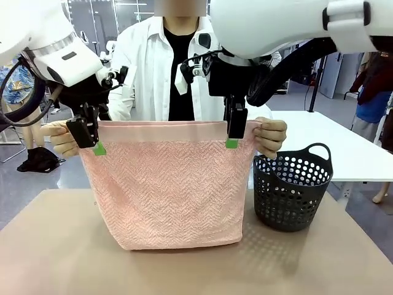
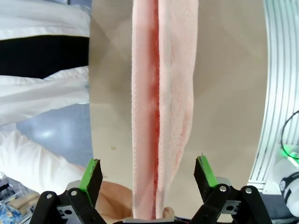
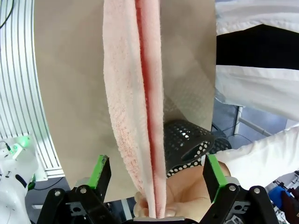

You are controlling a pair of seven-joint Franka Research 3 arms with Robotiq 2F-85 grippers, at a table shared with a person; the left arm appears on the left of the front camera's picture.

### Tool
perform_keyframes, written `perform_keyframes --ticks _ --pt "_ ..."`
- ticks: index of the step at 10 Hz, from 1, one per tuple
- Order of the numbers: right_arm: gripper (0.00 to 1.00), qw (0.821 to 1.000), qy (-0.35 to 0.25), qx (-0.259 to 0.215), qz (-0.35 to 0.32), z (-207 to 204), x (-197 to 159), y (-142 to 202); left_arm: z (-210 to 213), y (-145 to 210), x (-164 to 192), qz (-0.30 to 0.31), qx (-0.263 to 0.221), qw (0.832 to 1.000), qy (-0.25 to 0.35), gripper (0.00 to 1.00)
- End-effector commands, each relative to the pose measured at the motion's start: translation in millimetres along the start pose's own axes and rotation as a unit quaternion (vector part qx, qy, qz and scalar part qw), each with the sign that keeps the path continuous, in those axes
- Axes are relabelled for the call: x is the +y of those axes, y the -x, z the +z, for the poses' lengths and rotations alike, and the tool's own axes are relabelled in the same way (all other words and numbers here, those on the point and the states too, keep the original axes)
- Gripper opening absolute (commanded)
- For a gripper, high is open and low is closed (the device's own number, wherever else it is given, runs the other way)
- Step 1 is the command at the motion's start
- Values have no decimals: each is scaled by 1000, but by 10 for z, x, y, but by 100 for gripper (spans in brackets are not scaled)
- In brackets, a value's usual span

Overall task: Fold the towel.
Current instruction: Release the end of the 100 cm Hotel Towel you were holding and grab the top end of the folded side.

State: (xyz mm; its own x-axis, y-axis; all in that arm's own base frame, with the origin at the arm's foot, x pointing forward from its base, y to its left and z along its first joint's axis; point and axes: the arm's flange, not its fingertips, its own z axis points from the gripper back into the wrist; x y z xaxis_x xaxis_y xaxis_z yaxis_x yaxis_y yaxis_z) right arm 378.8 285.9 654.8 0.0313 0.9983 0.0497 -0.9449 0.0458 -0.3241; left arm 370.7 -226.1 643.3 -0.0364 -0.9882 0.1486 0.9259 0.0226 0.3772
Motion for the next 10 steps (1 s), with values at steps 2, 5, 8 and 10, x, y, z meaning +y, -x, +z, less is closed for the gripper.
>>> perform_keyframes --ticks 2,5,8,10 --pt "100 1000 -20 23 -1 -126 -73 17 -135 55 67 17 13 1000 22 64" --pt "0 999 -26 26 6 -162 -75 37 -155 20 66 12 8 999 33 0" --pt "13 999 -31 26 4 -188 -80 36 -159 14 57 13 5 999 36 2" --pt "0 999 -30 26 4 -189 -85 26 -148 -1 52 10 4 999 36 0"
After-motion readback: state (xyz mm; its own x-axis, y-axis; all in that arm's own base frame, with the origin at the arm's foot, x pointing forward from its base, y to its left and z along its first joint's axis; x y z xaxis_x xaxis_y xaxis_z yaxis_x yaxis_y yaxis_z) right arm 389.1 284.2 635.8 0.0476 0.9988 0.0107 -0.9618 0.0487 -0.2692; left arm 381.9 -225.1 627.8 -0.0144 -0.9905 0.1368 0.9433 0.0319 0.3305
